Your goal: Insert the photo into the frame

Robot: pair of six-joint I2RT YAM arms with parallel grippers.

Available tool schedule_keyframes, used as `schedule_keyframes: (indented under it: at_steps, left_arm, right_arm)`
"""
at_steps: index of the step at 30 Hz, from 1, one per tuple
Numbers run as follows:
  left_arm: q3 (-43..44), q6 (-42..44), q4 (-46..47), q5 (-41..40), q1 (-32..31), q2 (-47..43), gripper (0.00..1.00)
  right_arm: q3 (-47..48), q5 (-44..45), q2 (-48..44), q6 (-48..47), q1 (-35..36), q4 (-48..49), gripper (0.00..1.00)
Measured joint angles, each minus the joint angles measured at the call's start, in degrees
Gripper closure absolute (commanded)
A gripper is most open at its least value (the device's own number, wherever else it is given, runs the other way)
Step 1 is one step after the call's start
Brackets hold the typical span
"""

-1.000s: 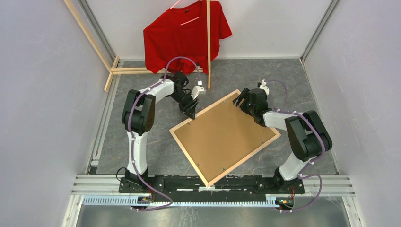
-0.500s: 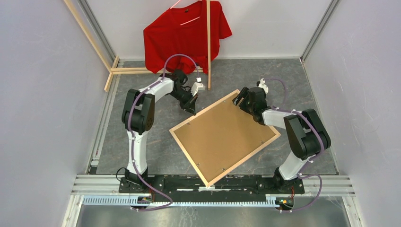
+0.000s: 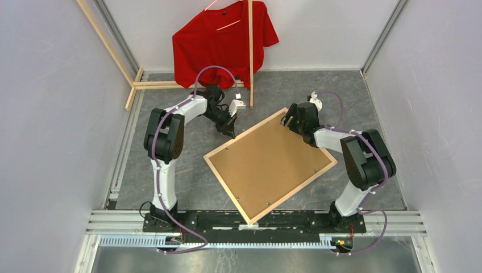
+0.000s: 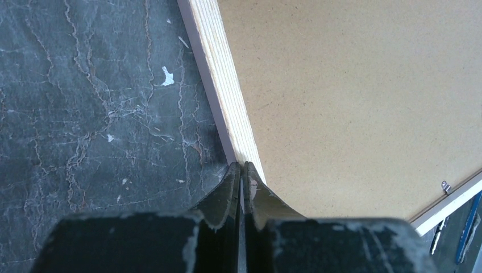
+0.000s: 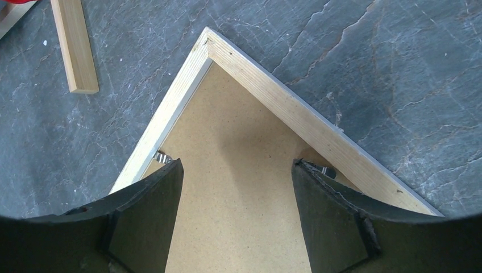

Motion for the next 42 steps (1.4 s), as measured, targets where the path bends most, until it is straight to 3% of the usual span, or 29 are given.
schedule_keyframes:
  at_steps: [30, 42]
  left_arm:
    - [-1.6, 0.1, 1.5, 0.2, 0.0, -0.9, 0.97]
    - [-2.3, 0.1, 2.3, 0.2, 0.0, -1.4, 0.97]
  right_arm:
    - [1.4, 3.5, 0.7, -2.9, 0.4, -1.4, 0.23]
    - [-0.9, 3.3, -7.2, -5.2, -0.1, 0.1, 0.23]
